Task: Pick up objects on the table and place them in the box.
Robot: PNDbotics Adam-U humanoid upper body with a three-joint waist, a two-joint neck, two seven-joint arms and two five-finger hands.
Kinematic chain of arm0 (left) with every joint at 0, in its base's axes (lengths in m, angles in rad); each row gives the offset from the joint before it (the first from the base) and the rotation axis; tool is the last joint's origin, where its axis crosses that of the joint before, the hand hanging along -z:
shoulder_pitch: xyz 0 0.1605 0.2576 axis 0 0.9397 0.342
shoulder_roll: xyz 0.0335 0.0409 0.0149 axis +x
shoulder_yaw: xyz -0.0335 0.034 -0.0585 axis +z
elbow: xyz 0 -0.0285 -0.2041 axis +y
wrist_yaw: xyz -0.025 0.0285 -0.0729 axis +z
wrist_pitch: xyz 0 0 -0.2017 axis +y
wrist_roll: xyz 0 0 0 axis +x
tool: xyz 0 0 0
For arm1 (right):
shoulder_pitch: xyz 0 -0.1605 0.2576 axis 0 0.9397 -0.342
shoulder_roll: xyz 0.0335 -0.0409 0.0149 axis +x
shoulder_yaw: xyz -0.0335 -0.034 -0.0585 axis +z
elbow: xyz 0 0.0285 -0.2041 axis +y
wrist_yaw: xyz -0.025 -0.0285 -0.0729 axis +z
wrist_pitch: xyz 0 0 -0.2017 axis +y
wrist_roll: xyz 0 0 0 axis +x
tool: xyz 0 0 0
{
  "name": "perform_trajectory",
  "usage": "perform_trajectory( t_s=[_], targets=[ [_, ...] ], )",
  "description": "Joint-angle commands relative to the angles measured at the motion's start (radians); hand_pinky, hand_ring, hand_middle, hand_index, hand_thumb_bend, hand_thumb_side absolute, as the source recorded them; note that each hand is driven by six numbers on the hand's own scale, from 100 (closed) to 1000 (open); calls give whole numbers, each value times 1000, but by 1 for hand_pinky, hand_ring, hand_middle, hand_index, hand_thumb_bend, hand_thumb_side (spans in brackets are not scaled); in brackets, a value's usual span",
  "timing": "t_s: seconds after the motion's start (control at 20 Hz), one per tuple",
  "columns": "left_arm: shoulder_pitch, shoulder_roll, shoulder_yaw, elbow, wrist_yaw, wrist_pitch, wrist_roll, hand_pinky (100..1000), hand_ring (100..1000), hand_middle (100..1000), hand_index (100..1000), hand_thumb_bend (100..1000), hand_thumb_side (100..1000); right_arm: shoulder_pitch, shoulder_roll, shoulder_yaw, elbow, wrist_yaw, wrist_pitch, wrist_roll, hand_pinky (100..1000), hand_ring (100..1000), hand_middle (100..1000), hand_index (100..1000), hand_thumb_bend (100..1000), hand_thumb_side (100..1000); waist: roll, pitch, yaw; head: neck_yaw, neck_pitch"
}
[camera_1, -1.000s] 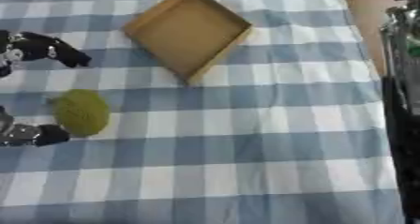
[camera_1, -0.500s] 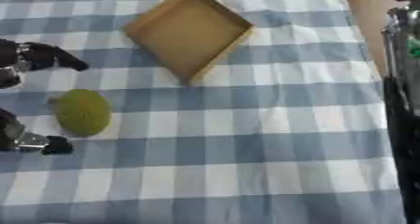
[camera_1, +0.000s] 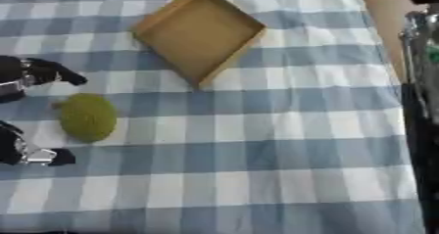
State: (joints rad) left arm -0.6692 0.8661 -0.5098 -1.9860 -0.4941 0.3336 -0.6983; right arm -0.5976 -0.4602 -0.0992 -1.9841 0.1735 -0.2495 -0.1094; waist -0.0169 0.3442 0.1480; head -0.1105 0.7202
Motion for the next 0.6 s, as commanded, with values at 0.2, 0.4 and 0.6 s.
perform_trajectory(
  t_s=[0.2, 0.4, 0.6],
  targets=[
    [-4, -4, 19, -11, -29, 72, -7, 948, 914, 836, 956, 477, 443, -8, -9, -5, -16, -8, 1, 3, 867, 900, 645, 836, 100, 523, 3, -19, -2, 2, -11],
    [-9, -26, 23, 15, -35, 99, 24, 946, 919, 841, 960, 423, 419, -7, -5, -5, -16, -9, 2, 5, 867, 901, 644, 836, 100, 523, 3, -17, -4, 2, -16],
    [-22, -52, 15, 53, -86, 86, 51, 954, 929, 851, 959, 456, 366, -7, -3, -5, -16, -10, 2, 5, 867, 901, 644, 836, 100, 523, 1, -16, -7, 4, -19]
  ],
)
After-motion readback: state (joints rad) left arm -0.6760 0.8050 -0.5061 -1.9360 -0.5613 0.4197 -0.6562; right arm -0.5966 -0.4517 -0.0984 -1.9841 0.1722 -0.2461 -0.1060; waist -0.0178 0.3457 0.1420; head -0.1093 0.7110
